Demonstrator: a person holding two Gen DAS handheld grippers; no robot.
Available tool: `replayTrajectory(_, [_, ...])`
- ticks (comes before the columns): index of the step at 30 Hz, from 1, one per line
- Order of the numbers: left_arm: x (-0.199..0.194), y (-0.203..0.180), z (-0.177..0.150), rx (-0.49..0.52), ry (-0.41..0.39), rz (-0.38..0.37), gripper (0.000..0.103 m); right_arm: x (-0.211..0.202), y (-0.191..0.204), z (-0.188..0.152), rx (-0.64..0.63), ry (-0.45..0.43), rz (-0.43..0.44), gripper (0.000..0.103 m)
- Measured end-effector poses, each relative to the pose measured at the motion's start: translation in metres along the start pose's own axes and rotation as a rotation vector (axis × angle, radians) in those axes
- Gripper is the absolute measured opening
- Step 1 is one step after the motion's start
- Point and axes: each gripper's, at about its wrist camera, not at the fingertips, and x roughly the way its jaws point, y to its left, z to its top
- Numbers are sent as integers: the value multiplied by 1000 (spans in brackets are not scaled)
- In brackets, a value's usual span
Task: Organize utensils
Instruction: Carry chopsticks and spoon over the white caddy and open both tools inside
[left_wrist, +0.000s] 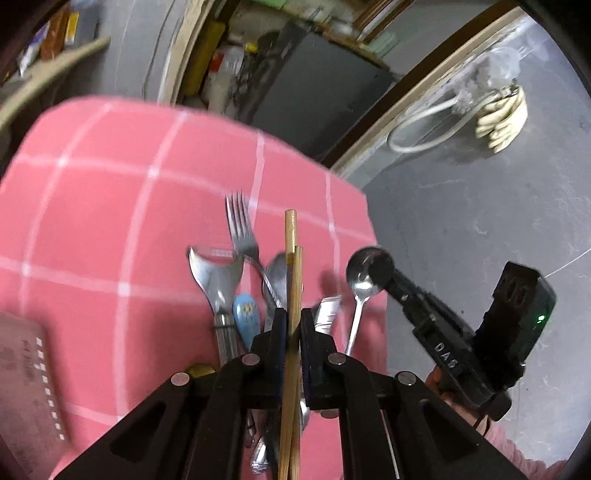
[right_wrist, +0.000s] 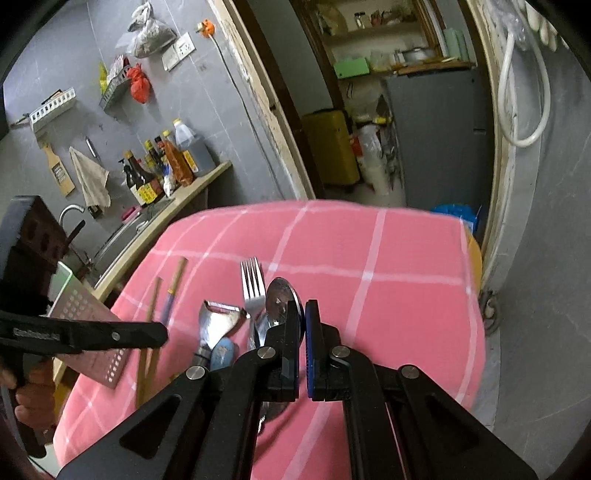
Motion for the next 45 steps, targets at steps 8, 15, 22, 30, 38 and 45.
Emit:
replayTrajectory(8, [-54, 0, 11, -1, -144, 1, 6, -35, 24, 21, -12, -112, -75, 3])
replayTrajectory(15, [-133, 6, 30, 2, -328, 10, 6, -87, 77, 56, -51, -265, -50, 3])
replayTrajectory(22, [-225, 26, 43, 31, -540, 86, 6, -105, 171, 79, -102, -411, 22, 3])
replayTrajectory(30, [-277, 80, 29, 56, -738, 240, 7, -78, 274, 70, -229, -477, 20, 3])
replayTrajectory(38, [-265, 117, 13, 65, -801, 187, 7, -39, 312, 39, -340, -394, -33, 3])
replayTrajectory(45, [-234, 137, 9, 49, -687, 129, 7, -21, 309, 22, -331, -298, 1, 3])
